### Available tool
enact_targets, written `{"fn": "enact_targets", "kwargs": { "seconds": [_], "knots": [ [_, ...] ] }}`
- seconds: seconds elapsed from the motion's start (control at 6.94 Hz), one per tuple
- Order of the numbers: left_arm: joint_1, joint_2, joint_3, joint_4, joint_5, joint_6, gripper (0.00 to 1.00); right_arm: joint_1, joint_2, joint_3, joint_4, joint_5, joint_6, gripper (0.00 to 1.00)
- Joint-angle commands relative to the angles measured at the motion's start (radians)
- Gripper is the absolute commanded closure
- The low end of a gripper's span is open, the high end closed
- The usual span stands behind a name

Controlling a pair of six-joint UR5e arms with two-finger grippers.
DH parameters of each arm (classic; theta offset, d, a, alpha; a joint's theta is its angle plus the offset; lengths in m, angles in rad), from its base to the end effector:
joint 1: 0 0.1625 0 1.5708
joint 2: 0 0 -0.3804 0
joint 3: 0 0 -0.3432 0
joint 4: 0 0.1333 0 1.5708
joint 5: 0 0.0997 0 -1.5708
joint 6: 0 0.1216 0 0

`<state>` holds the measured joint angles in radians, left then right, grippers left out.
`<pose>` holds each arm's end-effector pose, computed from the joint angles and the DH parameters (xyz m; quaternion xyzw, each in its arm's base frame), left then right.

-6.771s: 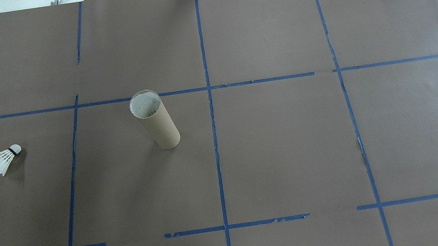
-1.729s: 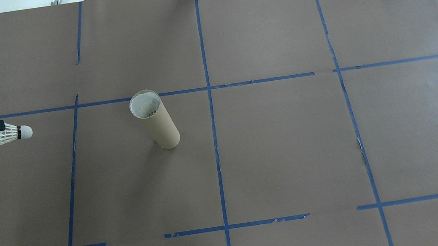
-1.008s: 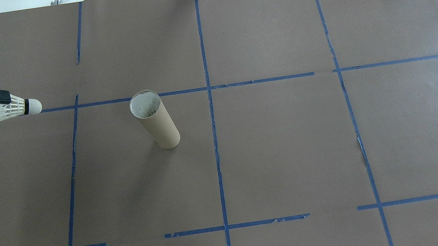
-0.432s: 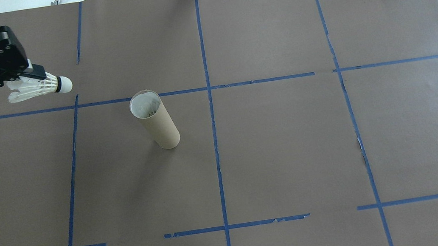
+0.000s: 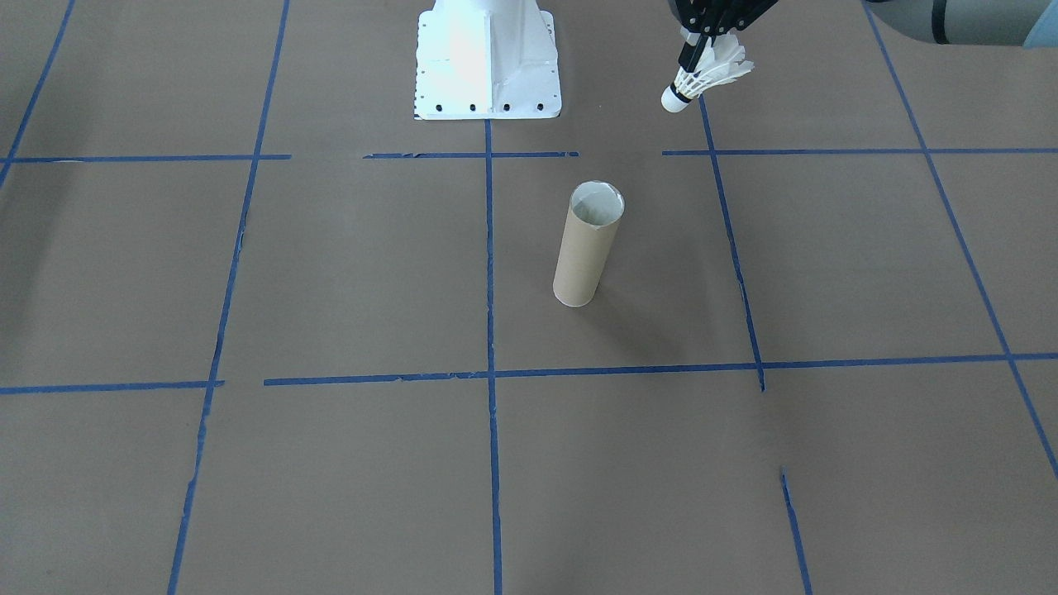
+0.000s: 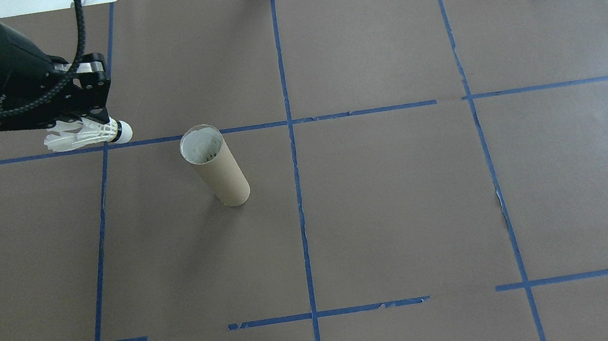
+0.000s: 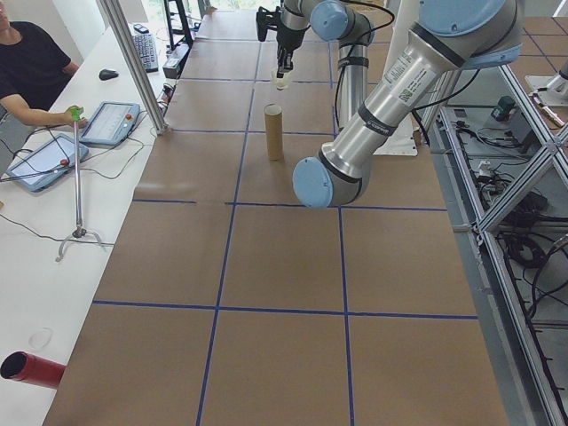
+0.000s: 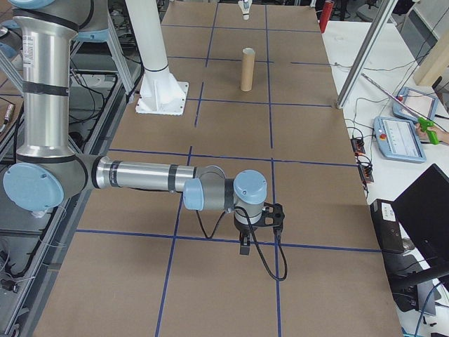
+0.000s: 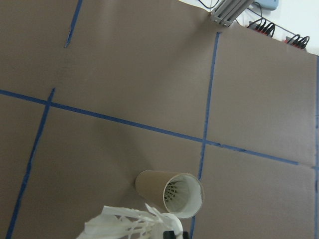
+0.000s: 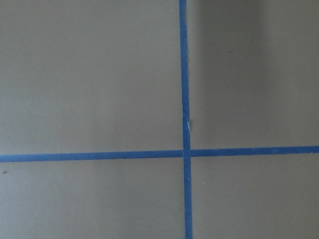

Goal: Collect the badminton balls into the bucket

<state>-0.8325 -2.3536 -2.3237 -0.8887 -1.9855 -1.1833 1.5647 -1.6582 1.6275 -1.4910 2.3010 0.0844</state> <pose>0.2269 -0.3746 0.0872 0.0785 0.4394 -0.1134 0.8876 0.0497 -0.4142 0.6376 0.0068 -0.3576 0.0278 0.9334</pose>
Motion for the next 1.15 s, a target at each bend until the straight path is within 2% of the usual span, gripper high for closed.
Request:
{"fn": "enact_targets", "kwargs": {
  "seconds": [0.0, 0.14, 0.29, 0.58, 0.72, 0.86, 1.01],
  "knots": [
    [0.112, -0.144, 0.108, 0.165, 0.125, 0.062, 1.00, 0.000, 0.000, 0.000, 0.000, 0.000, 0.000, 0.00],
    [0.216, -0.233, 0.227, 0.241, 0.257, 0.062, 1.00, 0.000, 0.000, 0.000, 0.000, 0.000, 0.000, 0.00],
    [0.237, -0.242, 0.260, 0.238, 0.269, 0.062, 1.00, 0.000, 0.000, 0.000, 0.000, 0.000, 0.000, 0.00],
    [0.240, -0.260, 0.305, 0.237, 0.341, 0.089, 1.00, 0.000, 0.000, 0.000, 0.000, 0.000, 0.000, 0.00],
    [0.239, -0.262, 0.326, 0.234, 0.343, 0.137, 1.00, 0.000, 0.000, 0.000, 0.000, 0.000, 0.000, 0.00],
    [0.239, -0.271, 0.363, 0.218, 0.387, 0.151, 1.00, 0.000, 0.000, 0.000, 0.000, 0.000, 0.000, 0.00],
    [0.240, -0.266, 0.391, 0.183, 0.393, 0.178, 1.00, 0.000, 0.000, 0.000, 0.000, 0.000, 0.000, 0.00]
  ]
}}
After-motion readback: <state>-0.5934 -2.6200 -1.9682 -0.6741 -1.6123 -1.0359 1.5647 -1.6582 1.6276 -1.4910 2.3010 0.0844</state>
